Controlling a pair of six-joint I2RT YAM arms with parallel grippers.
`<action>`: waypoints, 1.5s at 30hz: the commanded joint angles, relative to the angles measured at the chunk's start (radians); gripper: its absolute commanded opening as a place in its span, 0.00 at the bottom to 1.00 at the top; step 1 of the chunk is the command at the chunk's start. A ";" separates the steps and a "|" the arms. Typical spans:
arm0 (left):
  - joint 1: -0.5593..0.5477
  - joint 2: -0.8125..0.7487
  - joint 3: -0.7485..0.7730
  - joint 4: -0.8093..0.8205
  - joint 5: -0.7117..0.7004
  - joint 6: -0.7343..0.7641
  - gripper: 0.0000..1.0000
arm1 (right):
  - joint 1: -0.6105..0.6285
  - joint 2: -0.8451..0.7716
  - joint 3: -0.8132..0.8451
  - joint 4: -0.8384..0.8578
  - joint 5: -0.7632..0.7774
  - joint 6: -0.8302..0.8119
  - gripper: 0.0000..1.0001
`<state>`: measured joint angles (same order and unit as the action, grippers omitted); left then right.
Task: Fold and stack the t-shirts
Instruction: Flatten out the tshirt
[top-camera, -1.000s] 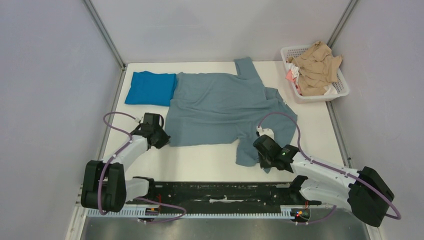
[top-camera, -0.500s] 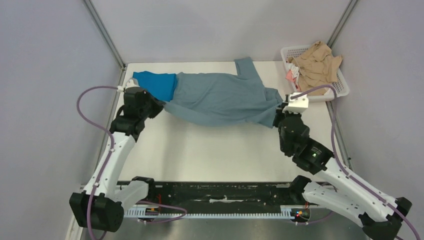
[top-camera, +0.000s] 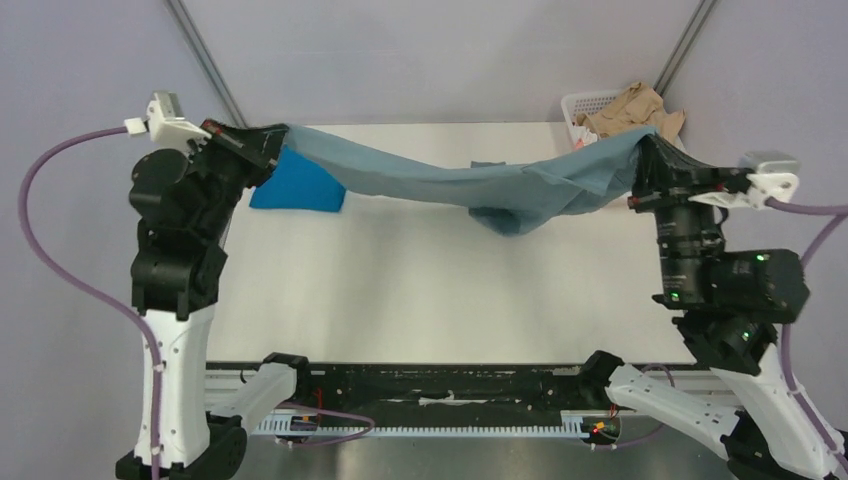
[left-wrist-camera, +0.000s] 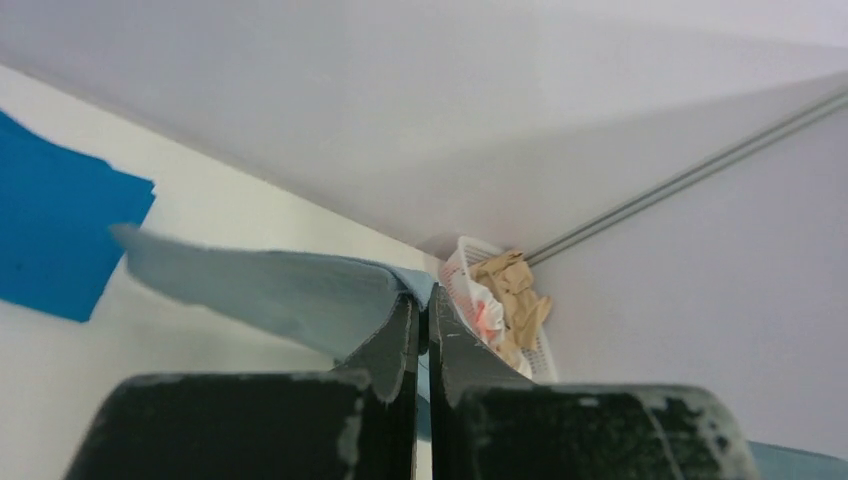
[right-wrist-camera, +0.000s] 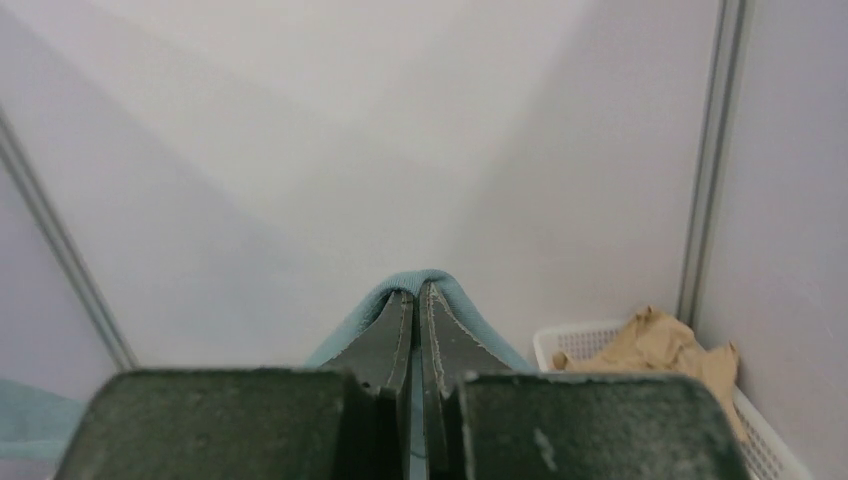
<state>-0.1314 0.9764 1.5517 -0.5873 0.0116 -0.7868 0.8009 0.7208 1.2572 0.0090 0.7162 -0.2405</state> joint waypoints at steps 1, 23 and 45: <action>-0.002 -0.077 0.105 -0.051 0.097 0.046 0.02 | -0.002 -0.075 0.070 0.005 -0.255 -0.022 0.00; 0.004 -0.203 0.441 -0.187 0.137 0.085 0.02 | -0.003 -0.166 0.342 -0.177 -0.665 0.094 0.00; 0.006 0.353 -0.369 0.379 -0.290 0.151 0.02 | -0.256 0.499 -0.094 0.256 -0.130 -0.082 0.00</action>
<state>-0.1303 1.2251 1.1843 -0.4347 -0.1886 -0.6903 0.6556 1.1606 1.1847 0.1028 0.6479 -0.4164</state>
